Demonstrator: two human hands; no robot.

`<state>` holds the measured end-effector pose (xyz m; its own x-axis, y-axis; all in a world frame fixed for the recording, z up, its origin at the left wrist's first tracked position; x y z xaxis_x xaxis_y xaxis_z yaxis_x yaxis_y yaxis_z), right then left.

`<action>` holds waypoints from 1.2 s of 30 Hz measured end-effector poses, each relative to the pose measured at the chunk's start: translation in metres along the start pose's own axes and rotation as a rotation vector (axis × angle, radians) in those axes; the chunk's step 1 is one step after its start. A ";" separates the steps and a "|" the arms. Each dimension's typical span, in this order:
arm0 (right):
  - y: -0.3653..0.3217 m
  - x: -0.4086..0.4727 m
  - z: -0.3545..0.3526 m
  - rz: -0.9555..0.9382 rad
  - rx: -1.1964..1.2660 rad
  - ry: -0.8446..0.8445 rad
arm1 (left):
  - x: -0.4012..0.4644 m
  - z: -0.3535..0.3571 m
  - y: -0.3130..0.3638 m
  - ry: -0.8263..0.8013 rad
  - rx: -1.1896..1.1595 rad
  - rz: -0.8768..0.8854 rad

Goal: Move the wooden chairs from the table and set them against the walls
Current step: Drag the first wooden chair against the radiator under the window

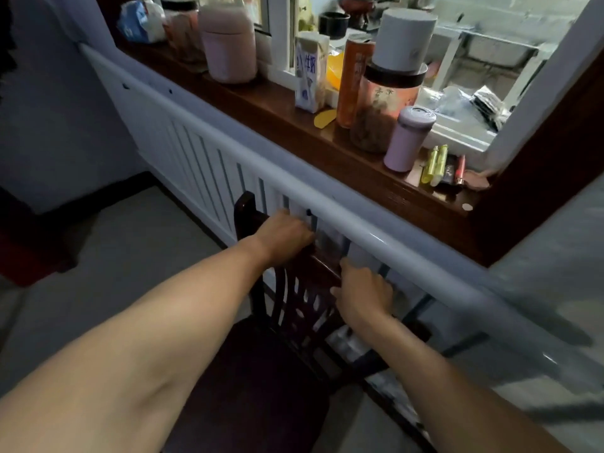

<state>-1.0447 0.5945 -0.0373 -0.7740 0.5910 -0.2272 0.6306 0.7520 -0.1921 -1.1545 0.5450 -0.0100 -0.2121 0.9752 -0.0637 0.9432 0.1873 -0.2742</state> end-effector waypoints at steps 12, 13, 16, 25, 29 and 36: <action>0.011 0.017 0.003 -0.046 -0.052 0.083 | 0.014 0.013 -0.003 0.018 -0.174 -0.127; 0.009 0.016 0.005 -0.045 -0.054 0.076 | 0.011 0.013 -0.003 0.017 -0.189 -0.138; 0.008 0.014 0.009 -0.012 -0.071 0.048 | 0.005 0.015 0.000 -0.010 -0.224 -0.166; -0.022 -0.011 0.020 -0.118 -0.216 -0.057 | -0.045 0.004 0.003 -0.238 -0.254 -0.230; -0.048 -0.036 0.022 -0.220 -0.182 -0.066 | -0.100 0.009 -0.006 -0.311 -0.432 -0.350; -0.131 -0.099 0.042 -0.349 -0.147 -0.089 | -0.219 0.010 -0.026 -0.305 -0.552 -0.515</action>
<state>-1.0481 0.4248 -0.0294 -0.9287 0.2692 -0.2551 0.3100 0.9410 -0.1356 -1.1351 0.3248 0.0013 -0.6392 0.6905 -0.3386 0.6814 0.7126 0.1669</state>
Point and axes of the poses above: each hand's wrist, its own x-axis towards the middle knuckle, its own z-axis out of the palm, y = z × x, the point moved 8 cm from there along x, towards the middle knuckle, and after that the axes turned 4 degrees about z, right-handed, at the moved point
